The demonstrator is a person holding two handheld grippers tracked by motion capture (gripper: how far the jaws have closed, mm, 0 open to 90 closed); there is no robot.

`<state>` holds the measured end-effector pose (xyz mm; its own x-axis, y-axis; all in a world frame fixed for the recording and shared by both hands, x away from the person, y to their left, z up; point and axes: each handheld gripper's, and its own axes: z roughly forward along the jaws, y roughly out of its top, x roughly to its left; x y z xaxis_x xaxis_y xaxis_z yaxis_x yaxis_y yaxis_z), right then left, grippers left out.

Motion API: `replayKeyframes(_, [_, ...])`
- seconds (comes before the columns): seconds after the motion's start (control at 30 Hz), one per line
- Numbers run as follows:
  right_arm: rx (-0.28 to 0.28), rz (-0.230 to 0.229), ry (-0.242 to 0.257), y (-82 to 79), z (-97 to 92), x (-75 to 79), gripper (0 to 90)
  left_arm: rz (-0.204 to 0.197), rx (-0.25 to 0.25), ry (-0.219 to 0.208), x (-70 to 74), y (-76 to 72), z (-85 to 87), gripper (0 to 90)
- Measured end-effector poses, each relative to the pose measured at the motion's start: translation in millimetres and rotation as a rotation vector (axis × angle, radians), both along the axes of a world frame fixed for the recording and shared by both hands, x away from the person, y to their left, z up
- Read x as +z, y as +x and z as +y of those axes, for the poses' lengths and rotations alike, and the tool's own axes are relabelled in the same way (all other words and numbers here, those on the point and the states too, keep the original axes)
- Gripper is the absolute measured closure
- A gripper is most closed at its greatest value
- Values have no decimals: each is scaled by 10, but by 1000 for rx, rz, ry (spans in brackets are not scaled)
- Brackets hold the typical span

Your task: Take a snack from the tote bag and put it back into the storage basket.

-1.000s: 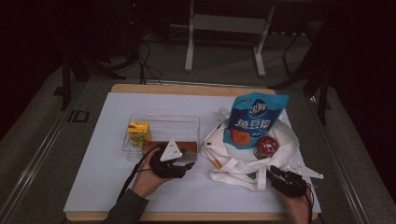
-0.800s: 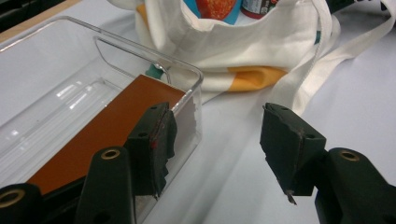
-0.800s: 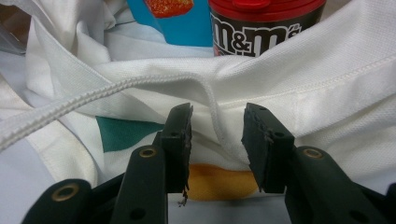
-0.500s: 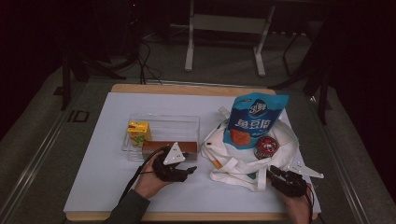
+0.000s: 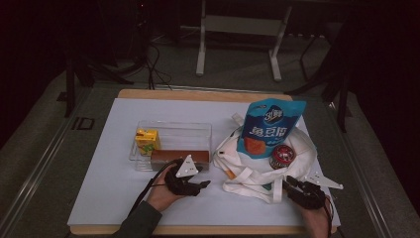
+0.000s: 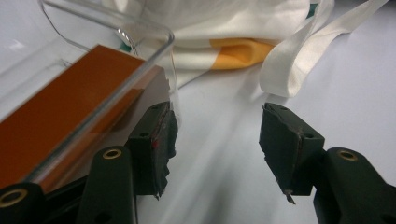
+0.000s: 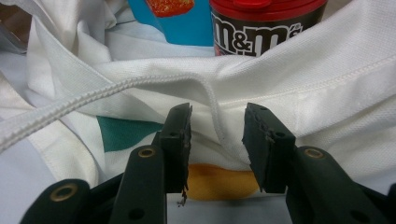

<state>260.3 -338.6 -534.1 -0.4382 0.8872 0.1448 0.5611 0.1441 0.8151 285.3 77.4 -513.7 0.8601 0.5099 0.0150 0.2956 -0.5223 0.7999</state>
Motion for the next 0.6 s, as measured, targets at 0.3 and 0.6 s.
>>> replayKeyframes(0.3, [-3,4,0,4,6,1,614,17,-23,-10,-119,12,-26,440])
replayKeyframes(0.6, [-18,11,9,8,17,-2,612,37,-21,8,-229,50,-62,441])
